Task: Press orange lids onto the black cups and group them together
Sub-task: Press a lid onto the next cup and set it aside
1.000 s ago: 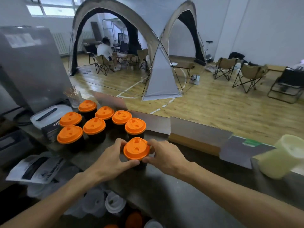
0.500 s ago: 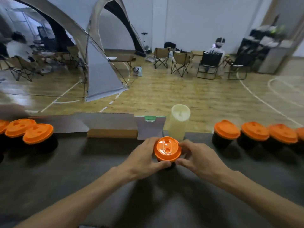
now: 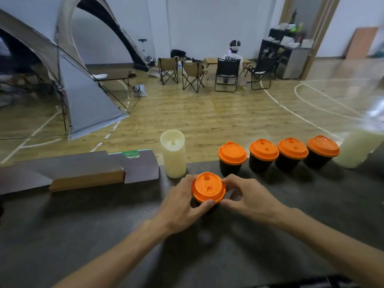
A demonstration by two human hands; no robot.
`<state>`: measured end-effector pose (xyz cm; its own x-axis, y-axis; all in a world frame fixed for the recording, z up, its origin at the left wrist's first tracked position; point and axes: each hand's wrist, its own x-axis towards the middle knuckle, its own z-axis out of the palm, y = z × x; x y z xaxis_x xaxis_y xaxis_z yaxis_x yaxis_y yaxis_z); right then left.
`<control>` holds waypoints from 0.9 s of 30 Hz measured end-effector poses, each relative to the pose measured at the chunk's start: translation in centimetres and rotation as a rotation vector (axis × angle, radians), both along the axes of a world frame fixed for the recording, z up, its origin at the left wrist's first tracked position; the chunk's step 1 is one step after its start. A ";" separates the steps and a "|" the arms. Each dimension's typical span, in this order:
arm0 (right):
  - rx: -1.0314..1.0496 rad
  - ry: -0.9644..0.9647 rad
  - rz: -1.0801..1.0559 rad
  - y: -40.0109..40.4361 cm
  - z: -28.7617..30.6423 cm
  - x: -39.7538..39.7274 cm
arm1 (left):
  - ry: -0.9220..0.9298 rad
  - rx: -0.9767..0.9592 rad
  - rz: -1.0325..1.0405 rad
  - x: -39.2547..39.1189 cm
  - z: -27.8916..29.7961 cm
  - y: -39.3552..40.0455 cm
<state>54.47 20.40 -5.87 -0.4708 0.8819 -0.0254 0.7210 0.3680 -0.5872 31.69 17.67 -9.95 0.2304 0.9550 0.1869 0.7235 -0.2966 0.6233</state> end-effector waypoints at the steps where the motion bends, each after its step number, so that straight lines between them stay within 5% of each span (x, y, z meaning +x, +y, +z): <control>1: -0.028 0.052 0.000 0.3 0.0 0.2 | 0.023 0.015 -0.003 0.0 -0.1 0.0; 7: -0.284 0.265 -0.216 3.2 1.9 -1.4 | 0.096 0.063 -0.061 -0.5 0.3 0.3; 13: -0.369 -0.010 -0.157 5.6 3.2 -3.8 | 0.138 0.070 -0.106 -1.1 0.7 0.4; 18: -0.405 -0.040 -0.110 5.8 3.7 -3.5 | 0.165 0.058 -0.106 -1.2 0.5 0.5; 27: -0.577 0.313 -0.104 1.6 1.3 -1.3 | 0.294 0.106 -0.131 -1.3 -0.1 0.4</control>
